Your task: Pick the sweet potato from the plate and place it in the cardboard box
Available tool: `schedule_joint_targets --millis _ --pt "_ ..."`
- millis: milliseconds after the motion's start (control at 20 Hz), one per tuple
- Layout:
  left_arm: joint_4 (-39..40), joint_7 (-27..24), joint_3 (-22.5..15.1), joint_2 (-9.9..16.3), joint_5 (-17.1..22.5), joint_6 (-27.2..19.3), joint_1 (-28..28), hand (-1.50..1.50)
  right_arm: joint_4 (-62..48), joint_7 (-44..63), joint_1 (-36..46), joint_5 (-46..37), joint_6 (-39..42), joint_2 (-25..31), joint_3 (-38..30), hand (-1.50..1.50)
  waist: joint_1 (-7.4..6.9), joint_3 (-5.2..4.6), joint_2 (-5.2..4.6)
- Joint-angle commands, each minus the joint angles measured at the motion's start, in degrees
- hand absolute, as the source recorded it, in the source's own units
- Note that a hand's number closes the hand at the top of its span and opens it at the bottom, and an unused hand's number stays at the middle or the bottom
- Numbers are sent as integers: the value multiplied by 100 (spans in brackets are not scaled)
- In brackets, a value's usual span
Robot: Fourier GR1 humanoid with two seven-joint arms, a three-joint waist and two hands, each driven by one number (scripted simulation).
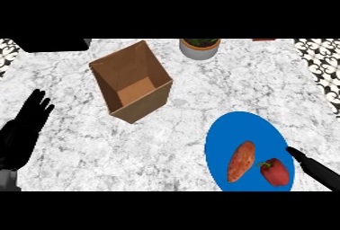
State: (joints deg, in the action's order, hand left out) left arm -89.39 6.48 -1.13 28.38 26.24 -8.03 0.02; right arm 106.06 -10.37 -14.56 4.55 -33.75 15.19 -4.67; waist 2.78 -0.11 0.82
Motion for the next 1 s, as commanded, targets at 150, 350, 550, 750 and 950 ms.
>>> schedule_joint_targets --millis 150,350,550,750,950 --pt "-271 258 -35 -15 113 174 42 0 1736 -444 -1815 -1598 -375 -71 1030 -150 -146 2 -51" --pt "-446 328 15 -8 163 114 -24 0 1840 1136 -2462 -2536 89 868 1159 -150 -232 -32 -105" --pt "-469 251 -98 -82 42 89 3 0 2129 2436 -3015 -3308 634 1460 1043 -150 -323 -51 -154" --pt "-462 324 -229 -180 -43 15 -123 0 2709 3934 -3000 -3829 1509 1883 1113 -150 -443 -46 -192" --pt "-405 239 -214 -121 -59 187 -144 0 3094 5456 -2525 -3971 2467 2023 1497 -150 -615 -32 -200"
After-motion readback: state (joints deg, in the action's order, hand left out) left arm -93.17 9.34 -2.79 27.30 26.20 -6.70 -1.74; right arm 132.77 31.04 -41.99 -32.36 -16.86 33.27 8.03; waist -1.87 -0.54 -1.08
